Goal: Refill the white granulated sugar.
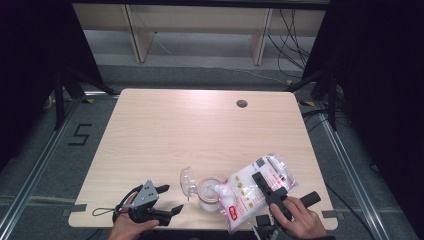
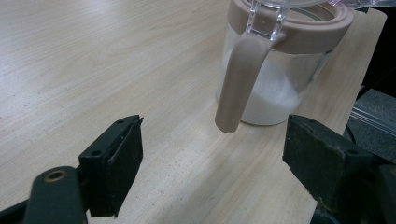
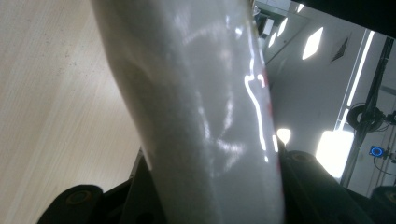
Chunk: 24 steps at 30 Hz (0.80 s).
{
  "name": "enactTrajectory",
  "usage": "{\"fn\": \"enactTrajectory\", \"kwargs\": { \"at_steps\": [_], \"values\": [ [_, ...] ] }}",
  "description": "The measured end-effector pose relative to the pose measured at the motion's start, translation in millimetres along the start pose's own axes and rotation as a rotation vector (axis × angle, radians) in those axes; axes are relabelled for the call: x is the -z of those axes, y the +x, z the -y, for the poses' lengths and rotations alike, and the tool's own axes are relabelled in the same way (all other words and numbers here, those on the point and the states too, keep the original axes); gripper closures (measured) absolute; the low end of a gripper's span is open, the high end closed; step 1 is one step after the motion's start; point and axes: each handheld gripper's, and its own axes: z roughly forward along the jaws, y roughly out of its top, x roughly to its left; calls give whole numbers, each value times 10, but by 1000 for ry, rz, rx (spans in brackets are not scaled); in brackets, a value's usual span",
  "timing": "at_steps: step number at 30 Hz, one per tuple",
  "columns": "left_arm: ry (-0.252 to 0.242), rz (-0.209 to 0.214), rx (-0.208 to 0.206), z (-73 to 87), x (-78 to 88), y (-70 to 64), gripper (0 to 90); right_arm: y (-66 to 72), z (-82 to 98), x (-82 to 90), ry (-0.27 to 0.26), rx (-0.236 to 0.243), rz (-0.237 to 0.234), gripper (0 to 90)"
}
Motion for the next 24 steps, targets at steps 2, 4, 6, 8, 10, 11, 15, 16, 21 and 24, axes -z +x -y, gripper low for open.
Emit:
{"fn": "enactTrajectory", "kwargs": {
  "at_steps": [2,4,6,8,10,11,15,16,21,24],
  "values": [
    [0,0,1,0,1,-1,196,-1,2,2,0,1,8,675],
    [-1,0,2,0,2,1,196,-2,2,4,-6,-10,7,675],
    [0,1,0,1,1,1,196,-6,1,11,-10,-11,9,675],
    [1,1,-6,0,0,2,196,-24,-4,11,-11,8,9,675],
    [0,3,-21,-4,1,13,196,-27,-4,16,-15,3,11,675],
    [2,3,-17,-3,2,12,196,-35,-4,22,-10,8,6,674],
    [0,3,-19,-3,3,13,196,-31,0,31,-7,-6,14,674],
    [1,3,-19,-4,4,14,196,-32,1,32,-6,-4,14,674],
    [-2,5,-19,-4,4,17,196,-25,4,38,1,-20,4,674],
    [-3,6,-18,-4,4,15,196,-23,1,28,-10,-13,11,675]
  ]
}}
